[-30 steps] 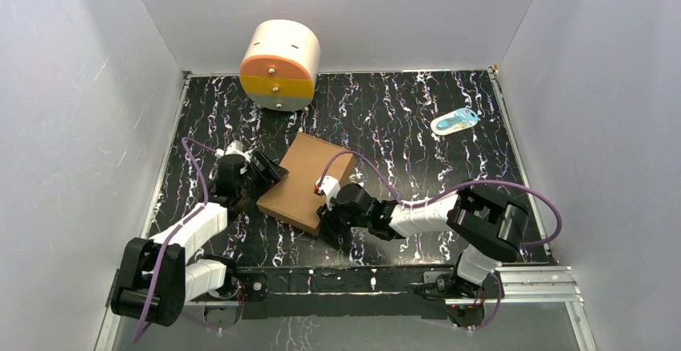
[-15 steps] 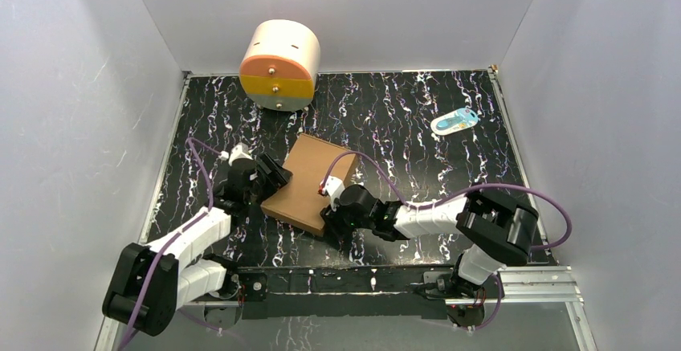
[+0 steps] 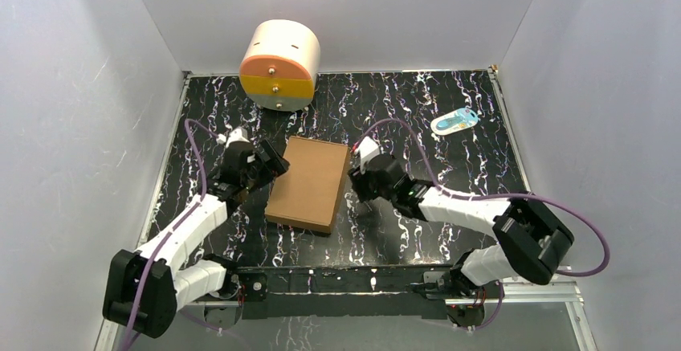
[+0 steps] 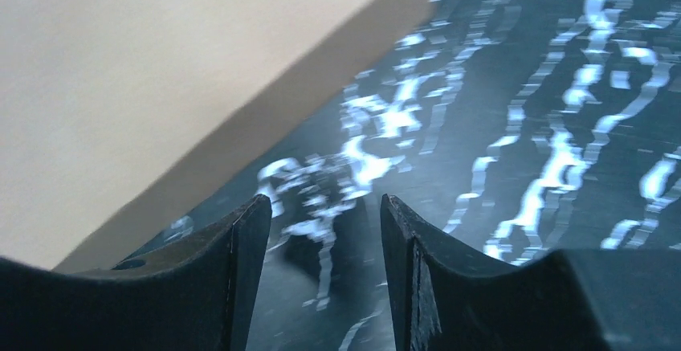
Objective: Fold the paper box
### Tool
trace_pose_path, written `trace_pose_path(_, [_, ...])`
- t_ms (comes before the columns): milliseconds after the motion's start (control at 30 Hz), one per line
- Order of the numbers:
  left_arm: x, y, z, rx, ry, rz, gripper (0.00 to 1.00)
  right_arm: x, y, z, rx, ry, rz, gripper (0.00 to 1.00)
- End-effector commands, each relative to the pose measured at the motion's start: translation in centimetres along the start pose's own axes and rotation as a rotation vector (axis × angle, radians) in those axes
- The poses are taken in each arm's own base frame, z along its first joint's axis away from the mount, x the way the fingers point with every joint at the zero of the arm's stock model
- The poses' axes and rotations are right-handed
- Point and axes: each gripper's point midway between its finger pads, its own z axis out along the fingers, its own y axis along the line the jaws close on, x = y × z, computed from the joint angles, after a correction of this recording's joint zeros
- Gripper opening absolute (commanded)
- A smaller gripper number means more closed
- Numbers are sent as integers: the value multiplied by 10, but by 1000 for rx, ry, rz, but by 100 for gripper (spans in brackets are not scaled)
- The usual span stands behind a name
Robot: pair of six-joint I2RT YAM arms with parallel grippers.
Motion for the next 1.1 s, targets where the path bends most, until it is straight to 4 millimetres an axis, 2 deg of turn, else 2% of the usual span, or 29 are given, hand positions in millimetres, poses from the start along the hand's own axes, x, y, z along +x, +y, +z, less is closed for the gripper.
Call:
trace_pose_path(0, [-39,-8,5,9,-59,9,85,-41,-51,3,115,-87,42,60])
trace_pose_path(133, [-52,-23,30,80,-26,12,85,-46,-88,25,177,-95,111,56])
trace_pose_path(200, [-56,-31,47,107,-1,10,85,-49,-99,37,195,-95,133,53])
trace_pose_path(300, [-55,-39,68,143,44,5,85,-52,-106,54,196,-103,137,51])
trace_pose_path(433, [-48,-45,90,174,102,-6,84,-56,-103,76,170,-105,132,50])
trace_pose_path(633, [-31,-45,107,201,178,-13,84,-50,-98,102,133,-80,138,49])
trace_pose_path(800, [-13,-51,109,271,242,-53,83,-48,-82,112,39,-95,146,49])
trace_pose_path(1067, [8,-73,100,418,323,-119,80,-53,-50,112,-143,-170,143,47])
